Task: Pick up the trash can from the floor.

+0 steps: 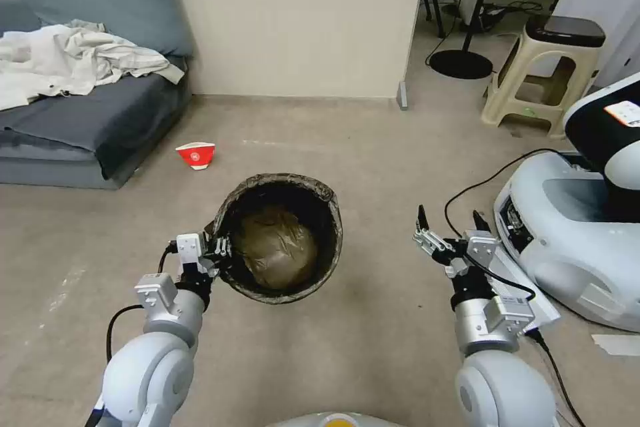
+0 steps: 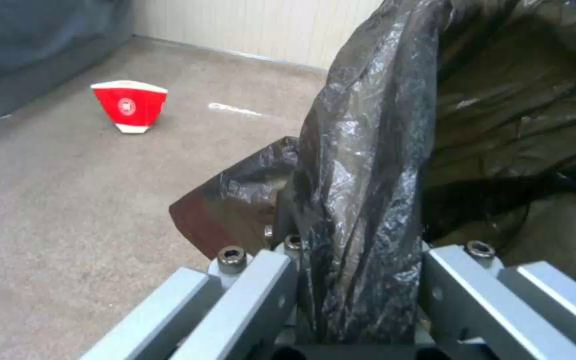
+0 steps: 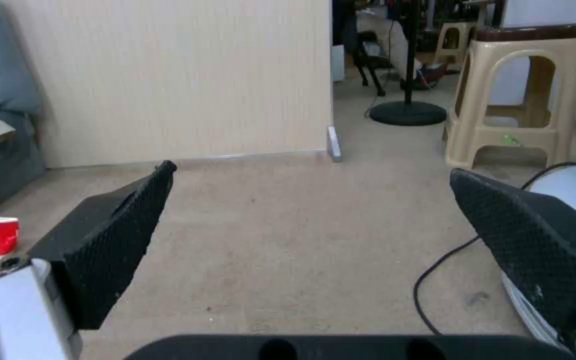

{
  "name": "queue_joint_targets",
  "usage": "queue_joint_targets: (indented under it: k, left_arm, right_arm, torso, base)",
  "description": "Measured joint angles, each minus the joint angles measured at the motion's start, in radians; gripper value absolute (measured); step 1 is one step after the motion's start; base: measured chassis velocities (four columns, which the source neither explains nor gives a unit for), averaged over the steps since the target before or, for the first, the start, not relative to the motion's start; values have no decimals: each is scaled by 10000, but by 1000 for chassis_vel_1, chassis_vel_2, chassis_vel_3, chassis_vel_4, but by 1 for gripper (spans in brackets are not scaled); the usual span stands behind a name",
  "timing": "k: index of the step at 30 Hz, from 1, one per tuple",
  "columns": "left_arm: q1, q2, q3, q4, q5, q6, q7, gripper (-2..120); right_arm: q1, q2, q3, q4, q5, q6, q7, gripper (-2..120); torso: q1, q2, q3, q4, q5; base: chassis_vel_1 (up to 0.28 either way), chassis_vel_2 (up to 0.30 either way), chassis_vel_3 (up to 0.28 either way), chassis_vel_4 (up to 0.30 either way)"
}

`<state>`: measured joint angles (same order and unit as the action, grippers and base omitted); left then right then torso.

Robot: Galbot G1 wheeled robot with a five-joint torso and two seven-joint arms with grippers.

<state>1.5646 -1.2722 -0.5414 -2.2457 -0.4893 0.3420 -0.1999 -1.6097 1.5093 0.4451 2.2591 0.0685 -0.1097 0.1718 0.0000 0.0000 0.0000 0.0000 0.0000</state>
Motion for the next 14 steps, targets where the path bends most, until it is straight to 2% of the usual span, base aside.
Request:
queue_joint_targets:
  k: [14]
  left_arm:
    - [21,23,-13,-374,-51,186,1,3]
  right_arm:
    - [-78,7,-1,97,-23,-5,13,100]
  torso:
    - [0,-1,0,0,0]
  base:
    - [0,0,0,0]
